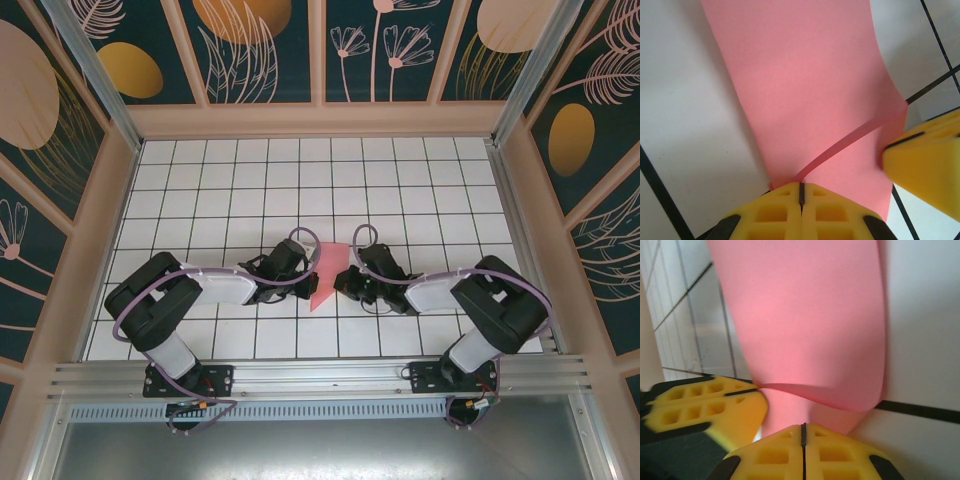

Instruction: Fold a paper plane with a square sheet of paper (pick it up from the middle)

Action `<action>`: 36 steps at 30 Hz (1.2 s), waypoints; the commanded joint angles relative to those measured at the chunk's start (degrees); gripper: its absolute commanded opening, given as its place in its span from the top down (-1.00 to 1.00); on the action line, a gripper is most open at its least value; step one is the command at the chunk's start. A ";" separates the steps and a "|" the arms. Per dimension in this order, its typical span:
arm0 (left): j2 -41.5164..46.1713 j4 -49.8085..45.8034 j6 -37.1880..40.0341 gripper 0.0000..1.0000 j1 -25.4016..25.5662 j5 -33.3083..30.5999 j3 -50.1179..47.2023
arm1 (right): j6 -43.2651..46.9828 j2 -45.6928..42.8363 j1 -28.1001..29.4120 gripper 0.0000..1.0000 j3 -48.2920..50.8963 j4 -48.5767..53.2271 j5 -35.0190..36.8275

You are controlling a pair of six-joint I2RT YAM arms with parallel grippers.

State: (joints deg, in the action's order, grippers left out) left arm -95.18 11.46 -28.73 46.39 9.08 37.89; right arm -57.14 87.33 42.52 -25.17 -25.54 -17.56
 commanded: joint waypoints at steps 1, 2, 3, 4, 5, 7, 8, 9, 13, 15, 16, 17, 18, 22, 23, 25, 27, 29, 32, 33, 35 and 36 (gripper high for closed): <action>-1.33 -5.75 0.90 1.00 0.01 -0.81 -0.72 | 4.12 -4.79 -1.57 0.79 -1.92 1.81 -0.71; -1.28 -5.80 0.87 1.00 0.05 -0.73 -0.65 | 4.83 -4.54 -2.29 0.79 -1.98 1.93 -1.78; -1.24 -5.76 0.87 1.00 0.02 -0.82 -0.62 | 5.01 -4.03 -3.03 0.79 -1.99 2.14 -2.34; -1.23 -5.76 0.92 1.00 -0.03 -0.86 -0.54 | 4.91 -3.59 -3.55 0.80 -1.84 1.97 -2.64; -1.23 -5.77 0.87 1.00 -0.03 -0.69 -0.38 | 4.84 -3.01 -3.83 0.80 -1.52 1.07 -2.89; -1.24 -5.92 0.89 1.00 0.01 -0.47 -0.18 | 4.85 -1.74 -4.35 0.80 -1.39 -0.24 -3.65; -1.18 -6.08 0.95 1.00 0.02 -0.68 -0.11 | 4.75 -0.95 -4.59 0.80 -1.37 -0.73 -3.94; -1.28 -6.23 0.96 1.00 0.02 -0.77 -0.02 | 4.82 -0.24 -4.66 0.80 -1.37 -1.20 -4.14; -1.16 -6.46 0.85 1.00 0.00 -0.82 0.09 | 5.96 2.79 -5.19 0.81 -1.46 -0.16 -3.28; -1.06 -6.40 0.87 1.00 0.03 -0.99 -0.01 | 5.99 3.87 -5.24 0.82 -0.60 0.40 -1.99; -1.06 -6.38 0.78 1.00 0.01 -0.97 -0.10 | 5.92 4.51 -5.48 0.82 0.06 0.02 -1.93; -1.04 -6.37 0.78 1.00 0.04 -1.00 -0.10 | 5.85 5.16 -5.68 0.82 0.61 -0.78 -2.48; -1.06 -6.37 0.70 1.00 0.01 -0.90 -0.07 | 5.72 5.51 -5.99 0.82 0.74 -1.34 -3.59; -1.15 -6.61 0.69 1.00 0.02 -1.00 -0.01 | 7.05 1.94 -6.40 0.81 -1.29 1.80 -4.95; -1.06 -6.56 0.61 1.00 0.01 -1.10 -0.09 | 7.72 -0.09 -6.64 0.80 -1.78 3.07 -4.28; -0.89 -6.46 0.45 1.00 -0.01 -1.04 -0.25 | 8.91 -2.97 -7.26 0.80 -2.03 4.29 -3.63; -0.80 -6.28 0.34 1.00 0.08 -0.93 -0.41 | 9.59 -3.39 -8.05 0.80 -1.37 3.92 -3.97; -0.89 -6.29 0.34 1.00 0.00 -0.86 -0.28 | 9.12 -1.33 -9.47 0.80 -0.69 0.81 -8.57; -0.93 -6.45 0.43 1.00 0.02 -0.84 -0.10 | 8.71 1.48 -9.48 0.81 -0.93 -1.48 -11.14; -1.02 -6.46 0.44 1.00 0.02 -0.88 -0.01 | 8.80 2.27 -9.45 0.81 -1.02 -1.62 -11.33; -1.10 -6.50 0.56 1.00 -0.01 -0.84 0.09 | 9.12 3.25 -9.47 0.81 -1.29 -0.14 -10.09; -1.13 -6.48 0.73 1.00 -0.01 -0.78 0.16 | 9.64 3.52 -9.48 0.81 -1.20 0.67 -9.22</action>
State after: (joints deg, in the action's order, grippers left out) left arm -95.15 10.48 -28.73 46.39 8.95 38.33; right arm -49.34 89.67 33.08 -25.80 -24.99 -26.13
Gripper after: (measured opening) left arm 0.054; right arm 0.096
